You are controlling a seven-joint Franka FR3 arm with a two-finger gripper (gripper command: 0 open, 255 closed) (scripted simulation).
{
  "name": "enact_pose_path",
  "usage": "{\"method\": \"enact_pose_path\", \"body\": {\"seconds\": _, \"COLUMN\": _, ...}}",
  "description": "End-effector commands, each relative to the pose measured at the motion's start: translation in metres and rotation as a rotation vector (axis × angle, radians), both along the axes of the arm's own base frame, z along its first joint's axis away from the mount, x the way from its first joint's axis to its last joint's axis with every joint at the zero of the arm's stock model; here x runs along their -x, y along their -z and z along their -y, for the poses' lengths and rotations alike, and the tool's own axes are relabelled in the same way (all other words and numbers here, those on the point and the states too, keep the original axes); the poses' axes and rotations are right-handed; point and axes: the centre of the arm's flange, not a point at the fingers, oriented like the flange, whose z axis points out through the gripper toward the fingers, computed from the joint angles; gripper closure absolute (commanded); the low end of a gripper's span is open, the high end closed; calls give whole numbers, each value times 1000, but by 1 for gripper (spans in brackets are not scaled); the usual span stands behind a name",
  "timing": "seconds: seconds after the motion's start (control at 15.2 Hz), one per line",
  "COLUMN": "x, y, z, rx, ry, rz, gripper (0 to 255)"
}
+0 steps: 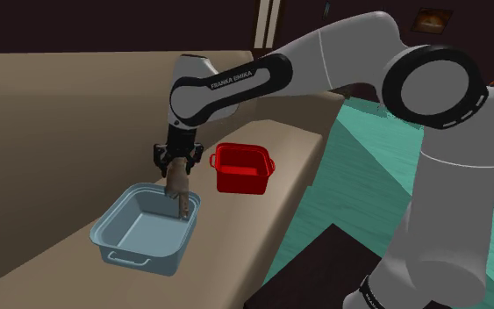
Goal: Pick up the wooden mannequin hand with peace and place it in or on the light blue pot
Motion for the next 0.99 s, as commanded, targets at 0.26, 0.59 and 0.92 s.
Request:
{"method": "enact_pose_path", "body": {"seconds": 0.26, "x": -53, "y": -2, "z": -60, "rx": 0, "ry": 1, "rz": 0, "gripper": 255}}
{"method": "enact_pose_path", "body": {"seconds": 0.59, "x": -58, "y": 19, "z": -67, "rx": 0, "ry": 1, "rz": 0, "gripper": 255}}
{"method": "enact_pose_path", "body": {"seconds": 0.92, "x": -58, "y": 45, "z": -67, "rx": 0, "ry": 1, "rz": 0, "gripper": 255}}
